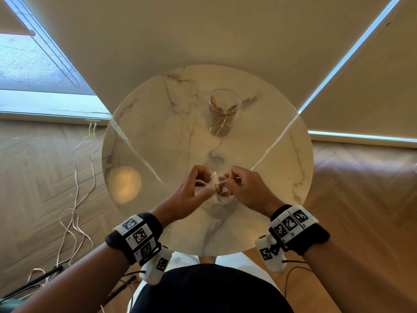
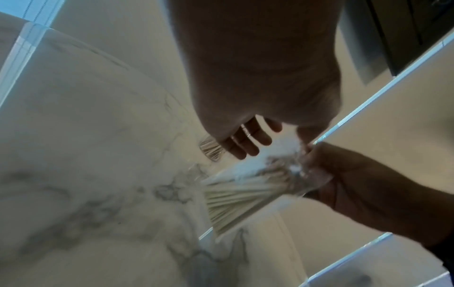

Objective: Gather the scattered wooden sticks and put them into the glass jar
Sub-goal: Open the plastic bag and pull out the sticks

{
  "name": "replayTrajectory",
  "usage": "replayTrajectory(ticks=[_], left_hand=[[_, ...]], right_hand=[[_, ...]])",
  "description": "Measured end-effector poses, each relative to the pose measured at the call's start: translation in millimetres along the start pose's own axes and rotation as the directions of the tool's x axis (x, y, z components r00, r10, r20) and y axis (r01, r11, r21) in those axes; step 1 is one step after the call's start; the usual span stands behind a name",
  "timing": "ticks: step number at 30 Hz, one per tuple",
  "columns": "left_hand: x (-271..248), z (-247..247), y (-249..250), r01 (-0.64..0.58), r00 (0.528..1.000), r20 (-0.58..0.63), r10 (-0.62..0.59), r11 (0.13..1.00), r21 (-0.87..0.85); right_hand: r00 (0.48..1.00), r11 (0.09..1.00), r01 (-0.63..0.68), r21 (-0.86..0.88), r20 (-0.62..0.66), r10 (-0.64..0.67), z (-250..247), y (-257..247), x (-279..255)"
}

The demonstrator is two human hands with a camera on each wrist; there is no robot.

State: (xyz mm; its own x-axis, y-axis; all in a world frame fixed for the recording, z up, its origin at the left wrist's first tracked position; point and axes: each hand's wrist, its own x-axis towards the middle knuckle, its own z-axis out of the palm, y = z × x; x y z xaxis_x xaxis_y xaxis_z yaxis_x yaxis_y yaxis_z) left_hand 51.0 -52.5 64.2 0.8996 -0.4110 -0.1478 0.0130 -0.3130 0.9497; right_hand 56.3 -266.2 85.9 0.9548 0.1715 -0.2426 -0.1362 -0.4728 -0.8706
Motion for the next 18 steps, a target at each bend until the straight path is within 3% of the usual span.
replayTrajectory(ticks=[3, 7, 12, 15, 18], left_hand=[[0, -3, -21, -0.049, 0.992, 0.121, 0.024, 0.975, 0.215], [8, 0, -41, -0.136, 0.990, 0.086, 0.110, 0.899, 0.416], [21, 1, -18, -0.021, 0.981, 0.179, -0.072, 0.883, 0.469], [25, -9, -5, -0.036, 0.964, 0.243, -0.107, 0.854, 0.519], [26, -25, 9, -0.008, 0.963, 0.233, -0.138, 0.847, 0.531]], right_hand=[[0.998, 0.985, -0.054, 0.162, 0.040, 0.048, -4, -11, 1], [0.991, 0.922, -0.128, 0.365, 0.083, 0.104, -12, -23, 4], [0.982, 0.904, -0.148, 0.401, -0.051, 0.184, -14, -9, 16], [0.982, 0.830, -0.168, 0.532, 0.018, 0.188, -17, 2, 18], [0.974, 0.710, -0.215, 0.670, 0.092, 0.209, -20, 12, 18]])
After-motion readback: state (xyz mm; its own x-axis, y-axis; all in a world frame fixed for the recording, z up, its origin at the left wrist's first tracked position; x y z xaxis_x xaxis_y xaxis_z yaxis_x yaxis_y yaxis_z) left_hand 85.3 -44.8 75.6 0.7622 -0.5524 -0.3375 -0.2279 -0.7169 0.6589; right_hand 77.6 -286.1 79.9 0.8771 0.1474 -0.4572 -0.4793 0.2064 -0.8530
